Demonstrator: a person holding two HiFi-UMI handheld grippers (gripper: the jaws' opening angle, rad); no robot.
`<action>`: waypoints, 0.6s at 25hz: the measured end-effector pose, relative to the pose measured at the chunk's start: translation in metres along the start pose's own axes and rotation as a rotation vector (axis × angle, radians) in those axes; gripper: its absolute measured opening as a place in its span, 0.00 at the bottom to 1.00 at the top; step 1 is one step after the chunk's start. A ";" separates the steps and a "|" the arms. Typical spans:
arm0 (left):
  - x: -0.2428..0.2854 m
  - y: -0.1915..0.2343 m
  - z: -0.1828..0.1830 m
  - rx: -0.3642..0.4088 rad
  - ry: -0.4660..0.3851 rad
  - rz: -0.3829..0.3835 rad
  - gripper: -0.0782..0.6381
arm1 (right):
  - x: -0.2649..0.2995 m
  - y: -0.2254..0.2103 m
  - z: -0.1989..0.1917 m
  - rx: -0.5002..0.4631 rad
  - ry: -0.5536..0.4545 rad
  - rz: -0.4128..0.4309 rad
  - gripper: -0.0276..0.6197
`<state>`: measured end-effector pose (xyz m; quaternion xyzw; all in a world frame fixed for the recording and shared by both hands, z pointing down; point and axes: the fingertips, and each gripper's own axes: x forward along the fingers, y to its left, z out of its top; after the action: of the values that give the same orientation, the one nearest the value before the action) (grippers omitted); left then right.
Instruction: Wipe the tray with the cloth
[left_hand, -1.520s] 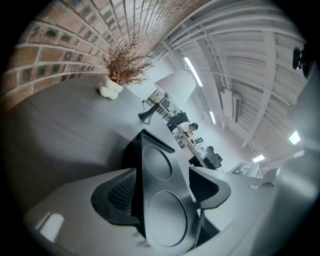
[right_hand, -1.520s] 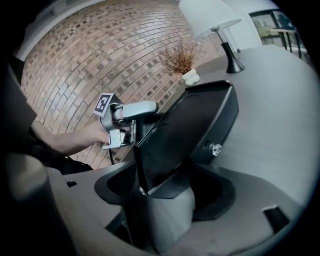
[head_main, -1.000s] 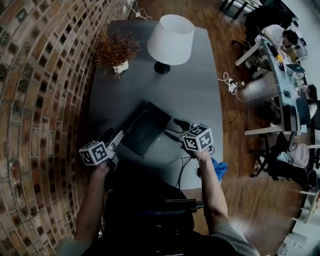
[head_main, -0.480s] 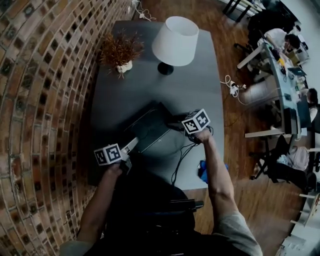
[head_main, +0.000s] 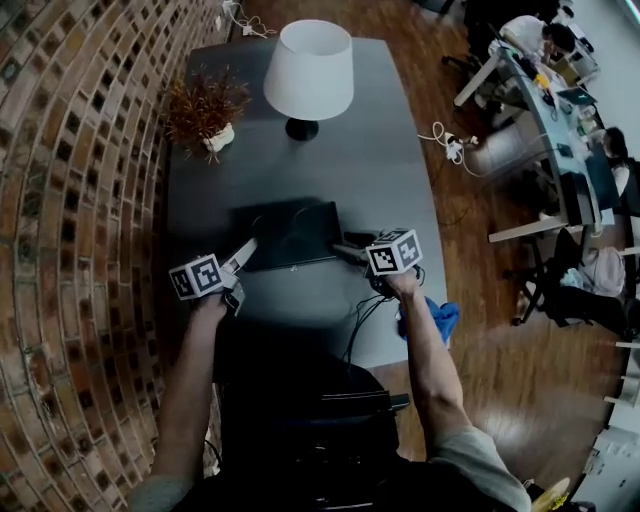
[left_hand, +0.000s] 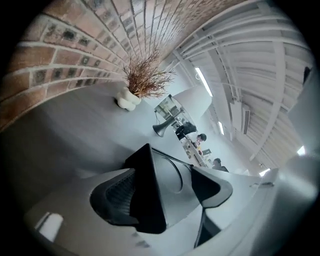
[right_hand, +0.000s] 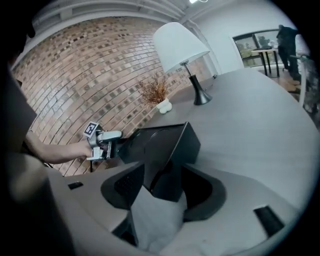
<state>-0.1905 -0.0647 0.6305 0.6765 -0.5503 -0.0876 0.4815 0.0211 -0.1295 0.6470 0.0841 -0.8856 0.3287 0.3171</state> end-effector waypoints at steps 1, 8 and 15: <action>-0.005 -0.005 -0.005 0.011 0.003 -0.009 0.58 | 0.002 0.002 0.001 0.002 -0.001 0.004 0.39; 0.015 -0.013 -0.004 0.027 -0.022 -0.010 0.57 | -0.001 -0.001 0.000 0.014 -0.001 -0.050 0.40; 0.031 -0.013 0.011 0.025 -0.026 -0.029 0.57 | -0.001 -0.010 0.006 0.038 -0.015 -0.094 0.39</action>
<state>-0.1775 -0.0975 0.6280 0.6891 -0.5478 -0.0966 0.4644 0.0223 -0.1412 0.6484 0.1341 -0.8766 0.3298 0.3238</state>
